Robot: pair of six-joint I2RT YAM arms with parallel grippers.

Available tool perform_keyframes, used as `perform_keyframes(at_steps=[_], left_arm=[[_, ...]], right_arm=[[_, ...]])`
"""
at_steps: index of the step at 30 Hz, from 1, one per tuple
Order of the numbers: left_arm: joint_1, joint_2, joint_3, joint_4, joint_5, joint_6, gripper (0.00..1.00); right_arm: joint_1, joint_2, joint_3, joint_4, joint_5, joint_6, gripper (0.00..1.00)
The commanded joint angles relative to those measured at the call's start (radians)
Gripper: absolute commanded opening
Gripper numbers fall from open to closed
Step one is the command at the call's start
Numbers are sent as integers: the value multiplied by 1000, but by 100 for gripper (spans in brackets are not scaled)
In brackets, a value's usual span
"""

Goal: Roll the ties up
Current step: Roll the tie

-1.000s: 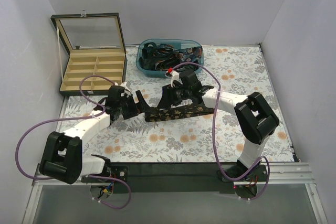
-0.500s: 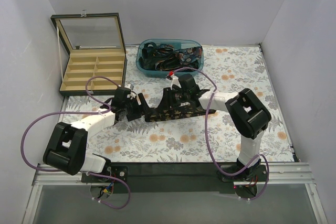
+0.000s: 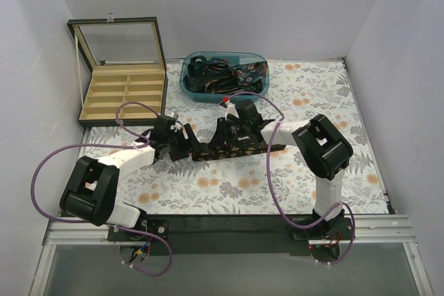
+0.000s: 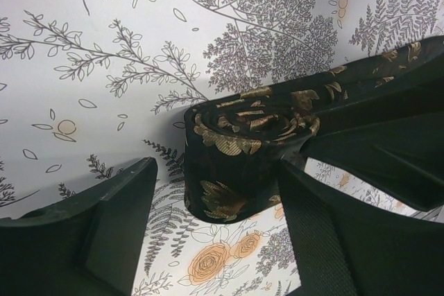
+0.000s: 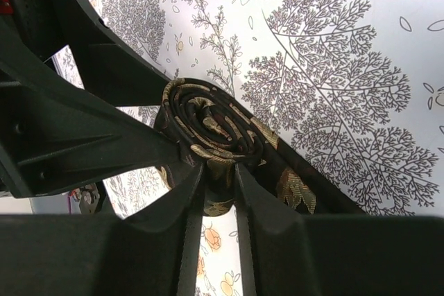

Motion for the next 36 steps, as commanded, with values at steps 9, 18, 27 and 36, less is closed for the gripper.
perform_keyframes(at_steps=[9,18,27,36], left_arm=[[-6,-2,35,23,29,36,86],[-6,41,26,94,127,24,83],[-6,73,21,140,150,-9,72],[-6,84,29,132,133,-15,51]], right_arm=[[-35,51,-13,44,-47,-26,22],[-47,64,-19,45,-56,-44,21],[-49,64,-33,50,-51,-56,20],[-49,36,-42,50,-33,-64,20]])
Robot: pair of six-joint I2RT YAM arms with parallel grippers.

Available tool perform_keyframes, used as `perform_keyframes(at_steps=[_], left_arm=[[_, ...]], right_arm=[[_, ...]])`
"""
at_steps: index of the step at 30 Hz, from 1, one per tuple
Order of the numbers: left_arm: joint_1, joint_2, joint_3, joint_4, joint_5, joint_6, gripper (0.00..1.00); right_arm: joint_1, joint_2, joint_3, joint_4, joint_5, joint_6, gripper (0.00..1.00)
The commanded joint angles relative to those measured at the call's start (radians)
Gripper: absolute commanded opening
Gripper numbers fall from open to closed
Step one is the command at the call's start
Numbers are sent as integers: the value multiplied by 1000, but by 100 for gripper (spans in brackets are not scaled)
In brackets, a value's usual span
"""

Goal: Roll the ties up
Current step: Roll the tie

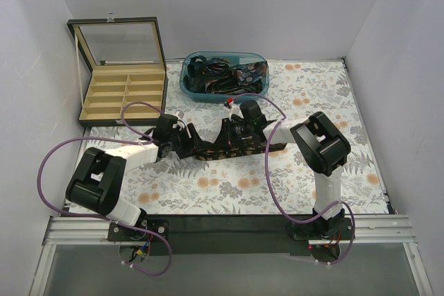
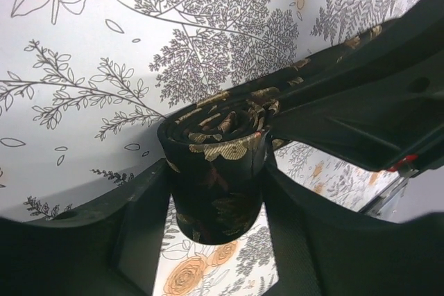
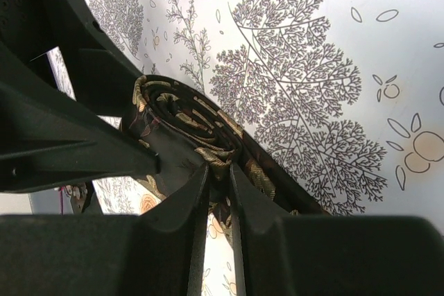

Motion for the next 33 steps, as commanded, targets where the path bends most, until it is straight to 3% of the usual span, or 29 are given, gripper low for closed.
perform_keyframes(at_steps=[1,5,9,13,19,25,33], left_arm=[[-5,-6,26,2,-6,10,48],[-5,-24,48,-76,-55,40,39],[-5,-58,94,-200,-131,95,32],[-5,-73,164,-373,-242,181,29],[-5,-73,270,-604,-426,295,31],[-17,-12,376,-780,-633,335,35],[-121,125,512,-923,-918,295,38]], right_arm=[[-1,-25,-26,4,30,-34,21],[-6,-80,-49,-1,61,-51,25],[-29,-151,-88,-44,116,-90,41],[-54,-253,-121,-179,241,-190,57],[-86,-404,-166,-311,417,-291,70],[-93,-476,-198,-388,559,-350,71],[-98,-497,-200,-408,602,-364,71]])
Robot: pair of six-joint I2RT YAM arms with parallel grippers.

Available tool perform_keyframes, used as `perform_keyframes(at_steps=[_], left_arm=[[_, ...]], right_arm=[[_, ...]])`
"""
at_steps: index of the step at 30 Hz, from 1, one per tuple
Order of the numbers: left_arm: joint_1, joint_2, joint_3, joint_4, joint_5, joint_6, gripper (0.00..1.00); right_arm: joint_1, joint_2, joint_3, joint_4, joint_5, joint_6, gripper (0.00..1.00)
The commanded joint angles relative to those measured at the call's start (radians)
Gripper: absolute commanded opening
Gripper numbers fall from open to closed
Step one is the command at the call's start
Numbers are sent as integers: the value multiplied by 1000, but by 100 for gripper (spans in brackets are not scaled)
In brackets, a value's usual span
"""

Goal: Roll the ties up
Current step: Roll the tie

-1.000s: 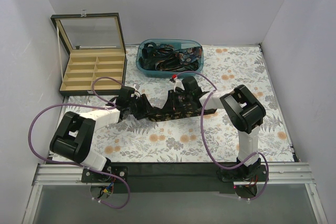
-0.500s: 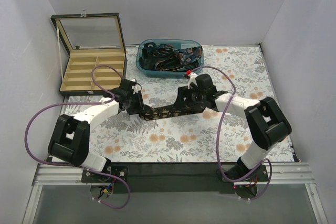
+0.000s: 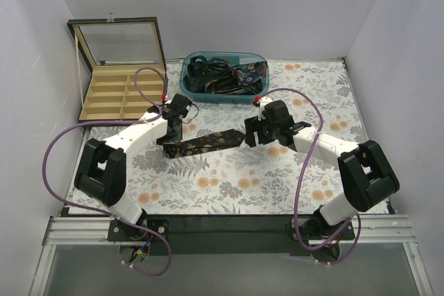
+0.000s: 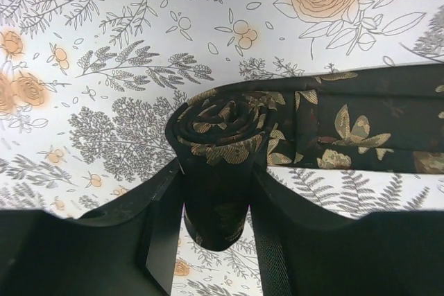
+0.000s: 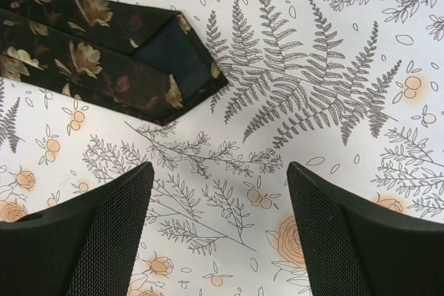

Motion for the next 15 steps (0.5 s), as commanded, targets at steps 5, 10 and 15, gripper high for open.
perform_keyframes(at_steps=[5,10,15], left_arm=[[-118,164,109,-141,-299,-65,38],[-197,265,199,-220,-363,-123,40],[-265,334,265,-258,-355,-149,51]], right_arm=[[-5,-40,-9,-14,45,-23,71],[-7,-41,-12,-15,53,-26,71],[-8,-41,-14,-15,54,-23,71]])
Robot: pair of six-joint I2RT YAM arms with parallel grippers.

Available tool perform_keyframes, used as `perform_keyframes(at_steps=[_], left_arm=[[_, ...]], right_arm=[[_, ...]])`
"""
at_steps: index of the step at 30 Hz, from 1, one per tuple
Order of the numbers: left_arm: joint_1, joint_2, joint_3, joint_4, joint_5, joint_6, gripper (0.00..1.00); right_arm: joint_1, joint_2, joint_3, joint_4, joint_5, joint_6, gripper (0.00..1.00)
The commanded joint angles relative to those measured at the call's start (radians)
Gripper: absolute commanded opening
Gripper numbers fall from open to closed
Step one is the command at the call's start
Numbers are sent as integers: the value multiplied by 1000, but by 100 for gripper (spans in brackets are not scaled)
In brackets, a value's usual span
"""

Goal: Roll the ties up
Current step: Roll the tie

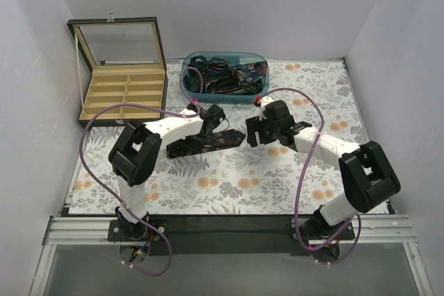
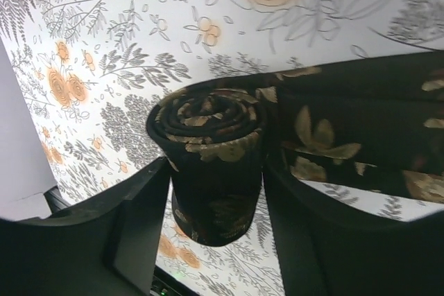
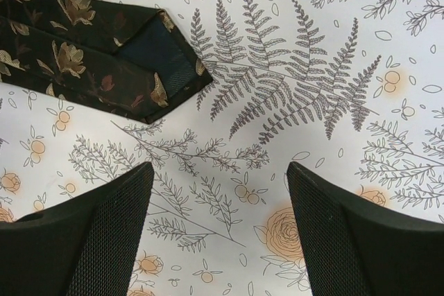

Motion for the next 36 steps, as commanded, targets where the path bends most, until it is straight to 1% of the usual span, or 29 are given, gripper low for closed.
perform_keyframes(at_steps=[1,6,9,15,26,36], left_arm=[[-43,32,61,-44,-39,-57,53],[-78,98,131,-61,11,-66,66],[-101,114,171,-63,36,-67,68],[-133,106,229,-40,67,-46,69],[-140,56,190,115,168,0,72],[-149,14,234,135,195,9,72]], right_arm=[[-7,-27,-15,3,12,-7,71],[-9,-26,-20,9,-1,-5,71],[-10,-29,-24,19,-10,-7,71],[-15,-45,-35,35,-19,-4,71],[-23,-81,-52,43,-2,-18,71],[-27,-105,-49,42,16,-15,71]])
